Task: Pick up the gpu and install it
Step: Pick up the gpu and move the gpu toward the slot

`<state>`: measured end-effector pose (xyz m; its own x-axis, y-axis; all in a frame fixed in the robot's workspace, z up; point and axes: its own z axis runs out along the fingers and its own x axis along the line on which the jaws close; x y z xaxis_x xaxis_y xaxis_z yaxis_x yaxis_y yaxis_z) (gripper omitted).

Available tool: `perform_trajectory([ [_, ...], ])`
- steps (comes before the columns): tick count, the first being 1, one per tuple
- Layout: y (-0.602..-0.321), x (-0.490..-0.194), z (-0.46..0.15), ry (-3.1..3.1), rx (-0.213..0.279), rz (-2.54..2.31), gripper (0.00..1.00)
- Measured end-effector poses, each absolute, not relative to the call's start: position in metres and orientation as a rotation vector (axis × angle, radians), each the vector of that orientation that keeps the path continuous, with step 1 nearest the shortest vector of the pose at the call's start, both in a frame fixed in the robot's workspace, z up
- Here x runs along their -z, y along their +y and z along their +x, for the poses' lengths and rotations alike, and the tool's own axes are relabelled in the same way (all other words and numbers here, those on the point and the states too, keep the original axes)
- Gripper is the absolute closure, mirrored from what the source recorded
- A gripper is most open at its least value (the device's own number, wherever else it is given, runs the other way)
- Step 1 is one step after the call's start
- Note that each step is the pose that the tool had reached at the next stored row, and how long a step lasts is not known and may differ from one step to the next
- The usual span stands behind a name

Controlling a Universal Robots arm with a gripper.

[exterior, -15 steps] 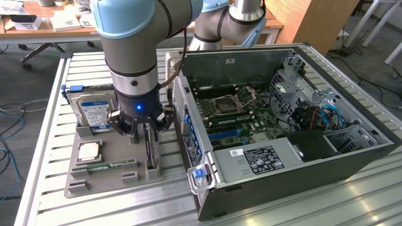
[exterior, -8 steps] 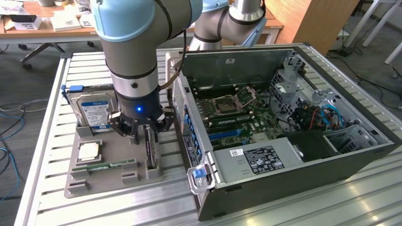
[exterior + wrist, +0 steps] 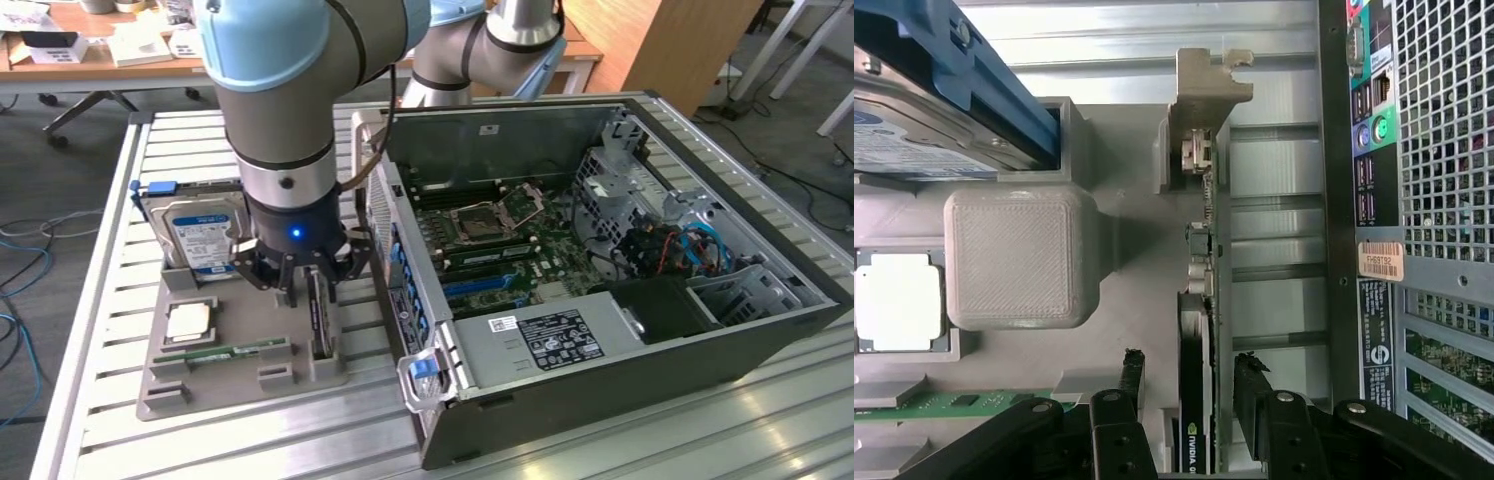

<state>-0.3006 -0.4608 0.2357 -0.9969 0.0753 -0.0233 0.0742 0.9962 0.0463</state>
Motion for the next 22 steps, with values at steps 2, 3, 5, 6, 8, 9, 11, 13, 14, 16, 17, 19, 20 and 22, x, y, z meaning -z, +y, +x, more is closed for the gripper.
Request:
perform_trajectory([
  [2, -0.4608, -0.2355, -0.3004, 3.114, -0.070, 0.117, 0.51],
  [3, -0.4608, -0.2354, -0.3004, 3.114, -0.070, 0.117, 0.51],
  [5, -0.4608, -0.2350, -0.3001, 3.114, -0.071, 0.117, 0.51],
  [6, -0.4608, -0.2348, -0.2997, 3.114, -0.071, 0.116, 0.51],
  [8, -0.4609, -0.2349, -0.2995, 3.114, -0.071, 0.117, 0.51],
  [9, -0.4609, -0.2349, -0.2995, 3.114, -0.070, 0.117, 0.51],
  [11, -0.4608, -0.2345, -0.2994, 3.114, -0.071, 0.117, 0.51],
  [13, -0.4608, -0.2334, -0.2994, 3.114, -0.071, 0.117, 0.51],
  [14, -0.4608, -0.2328, -0.2994, 3.114, -0.071, 0.117, 0.51],
  [16, -0.4608, -0.2309, -0.2994, 3.114, -0.071, 0.117, 0.51],
  [17, -0.4608, -0.2304, -0.2994, 3.114, -0.071, 0.117, 0.51],
  [19, -0.4609, -0.2304, -0.2995, 3.114, -0.070, 0.117, 0.51],
  [20, -0.4608, -0.2303, -0.2994, 3.114, -0.070, 0.117, 0.51],
  [22, -0.4608, -0.2302, -0.2994, 3.114, -0.071, 0.117, 0.51],
])
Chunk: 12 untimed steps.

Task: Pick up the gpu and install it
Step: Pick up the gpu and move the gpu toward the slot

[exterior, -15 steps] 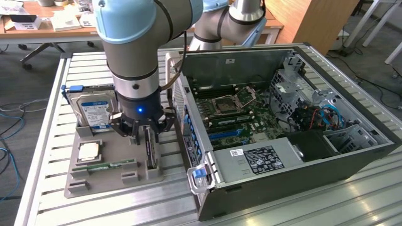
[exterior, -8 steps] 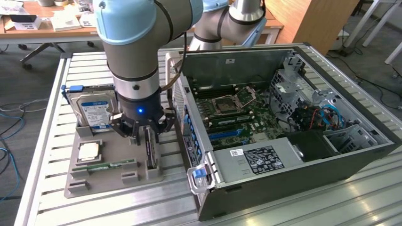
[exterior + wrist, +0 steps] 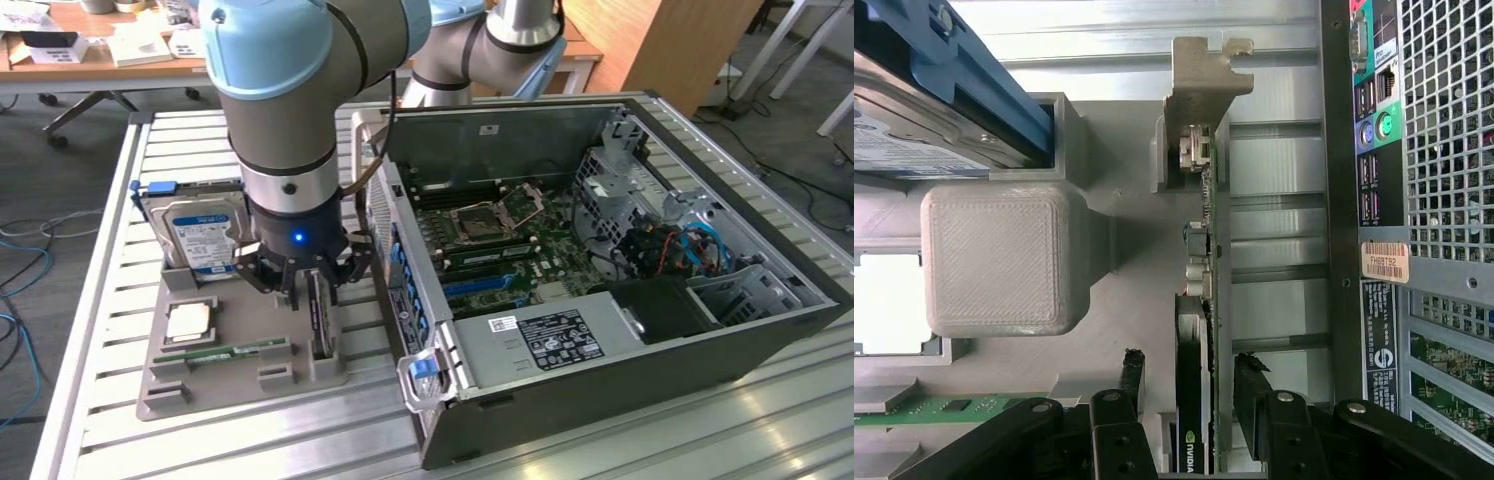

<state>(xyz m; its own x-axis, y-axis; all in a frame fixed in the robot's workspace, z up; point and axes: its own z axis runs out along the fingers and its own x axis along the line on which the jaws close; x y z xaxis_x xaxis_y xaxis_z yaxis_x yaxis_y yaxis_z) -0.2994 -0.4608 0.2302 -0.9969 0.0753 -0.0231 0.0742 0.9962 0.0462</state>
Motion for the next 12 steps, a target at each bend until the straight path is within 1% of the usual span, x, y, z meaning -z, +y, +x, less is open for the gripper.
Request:
perform_trajectory([
  [12, -0.4608, -0.2302, -0.2994, 3.114, -0.071, 0.117, 0.53],
])
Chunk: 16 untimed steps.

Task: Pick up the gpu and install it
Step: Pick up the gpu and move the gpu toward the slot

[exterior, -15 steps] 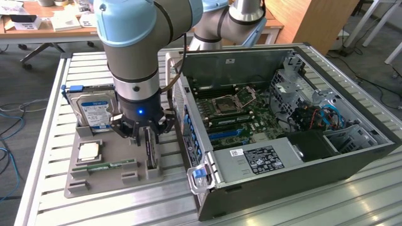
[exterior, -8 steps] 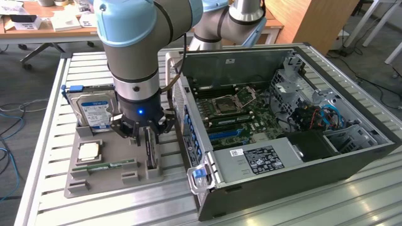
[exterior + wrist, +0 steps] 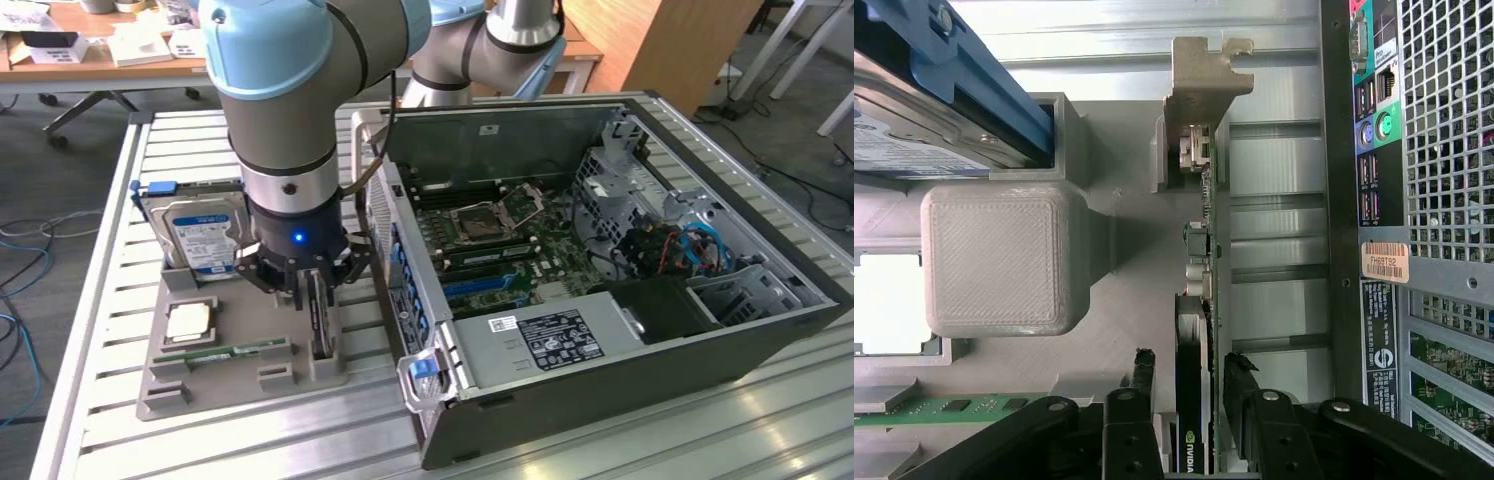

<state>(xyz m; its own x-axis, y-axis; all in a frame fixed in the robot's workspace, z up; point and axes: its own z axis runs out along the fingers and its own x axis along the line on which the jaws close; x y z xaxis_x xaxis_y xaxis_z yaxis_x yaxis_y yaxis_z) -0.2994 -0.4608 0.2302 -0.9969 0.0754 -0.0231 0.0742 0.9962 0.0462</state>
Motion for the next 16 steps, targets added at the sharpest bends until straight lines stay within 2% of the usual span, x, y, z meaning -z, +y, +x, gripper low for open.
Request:
perform_trajectory([
  [1, -0.4608, -0.2302, -0.2994, 3.114, -0.071, 0.117, 0.60],
  [16, -0.4608, -0.2302, -0.2989, 3.114, -0.071, 0.117, 0.60],
])
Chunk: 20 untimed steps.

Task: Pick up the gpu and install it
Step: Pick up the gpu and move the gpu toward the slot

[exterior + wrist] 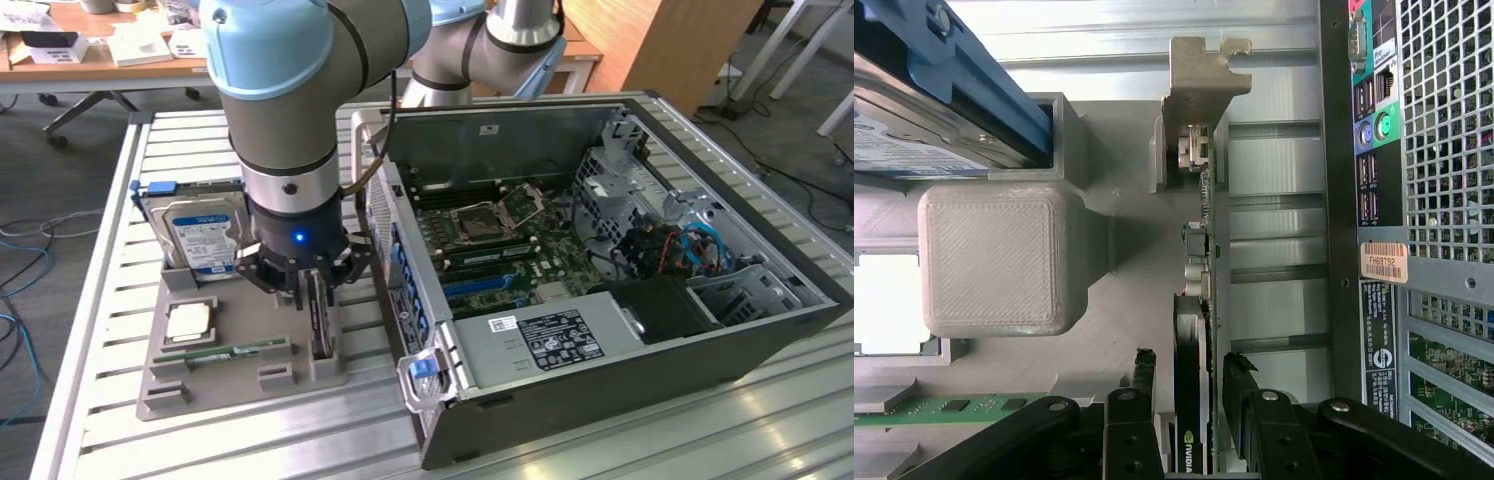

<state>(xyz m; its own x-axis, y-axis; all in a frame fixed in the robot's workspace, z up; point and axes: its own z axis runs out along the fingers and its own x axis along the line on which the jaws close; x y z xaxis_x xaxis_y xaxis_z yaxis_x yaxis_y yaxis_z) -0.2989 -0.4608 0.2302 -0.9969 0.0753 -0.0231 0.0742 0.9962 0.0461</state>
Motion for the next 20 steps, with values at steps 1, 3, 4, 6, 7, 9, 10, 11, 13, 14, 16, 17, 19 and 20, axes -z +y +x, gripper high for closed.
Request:
perform_trajectory([
  [1, -0.4608, -0.2302, -0.2989, 3.114, -0.071, 0.117, 0.60],
  [3, -0.4608, -0.2302, -0.2989, 3.114, -0.071, 0.117, 0.60],
  [4, -0.4608, -0.2302, -0.2989, 3.114, -0.071, 0.117, 0.60],
  [6, -0.4608, -0.2302, -0.2989, 3.114, -0.071, 0.117, 0.60],
  [7, -0.4608, -0.2302, -0.2989, 3.114, -0.070, 0.117, 0.60],
  [9, -0.4608, -0.2302, -0.2989, 3.114, -0.071, 0.117, 0.61],
  [10, -0.4608, -0.2302, -0.2989, 3.114, -0.070, 0.117, 0.67],
  [11, -0.4608, -0.2302, -0.2989, 3.114, -0.070, 0.117, 0.73],
  [13, -0.4608, -0.2302, -0.2989, 3.114, -0.070, 0.117, 0.74],
  [14, -0.4608, -0.2302, -0.2989, 3.114, -0.071, 0.117, 0.74],
  [16, -0.4608, -0.2302, -0.2989, 3.114, -0.071, 0.117, 0.74],
  [17, -0.4608, -0.2302, -0.2989, 3.114, -0.070, 0.117, 0.74],
  [19, -0.4608, -0.2302, -0.2989, 3.114, -0.071, 0.117, 0.74],
  [20, -0.4608, -0.2302, -0.2989, 3.114, -0.071, 0.117, 0.74],
])
